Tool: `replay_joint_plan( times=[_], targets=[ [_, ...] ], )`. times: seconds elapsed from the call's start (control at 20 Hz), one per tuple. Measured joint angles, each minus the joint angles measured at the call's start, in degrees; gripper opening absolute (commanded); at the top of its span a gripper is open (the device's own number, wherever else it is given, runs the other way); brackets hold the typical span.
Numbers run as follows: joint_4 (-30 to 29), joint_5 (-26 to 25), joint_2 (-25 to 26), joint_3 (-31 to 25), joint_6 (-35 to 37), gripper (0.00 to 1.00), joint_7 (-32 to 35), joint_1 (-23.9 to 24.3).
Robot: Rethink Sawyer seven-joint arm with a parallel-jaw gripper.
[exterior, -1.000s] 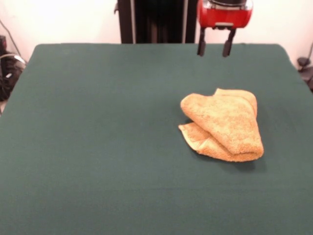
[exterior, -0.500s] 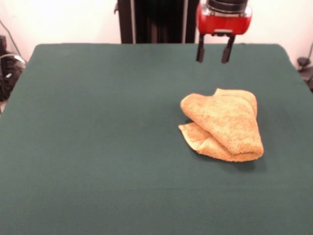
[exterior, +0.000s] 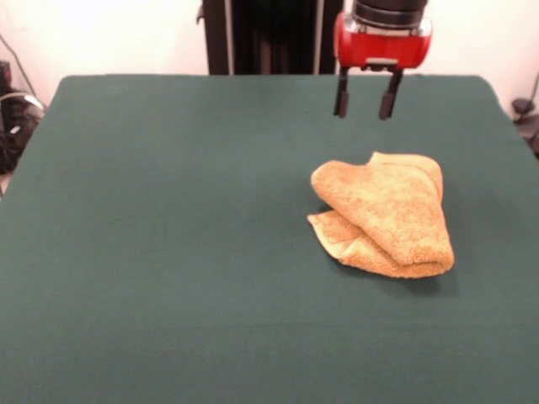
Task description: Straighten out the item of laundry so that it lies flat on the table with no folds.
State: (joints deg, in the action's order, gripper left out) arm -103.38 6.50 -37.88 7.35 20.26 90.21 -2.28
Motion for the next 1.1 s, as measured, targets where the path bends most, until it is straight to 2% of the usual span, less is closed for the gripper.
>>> replay_joint_plan(
  times=[1.1],
  targets=[
    [0.03, 0.06, 0.03, -0.07, -5.89, 1.0, 0.0, 1.95]
  ],
)
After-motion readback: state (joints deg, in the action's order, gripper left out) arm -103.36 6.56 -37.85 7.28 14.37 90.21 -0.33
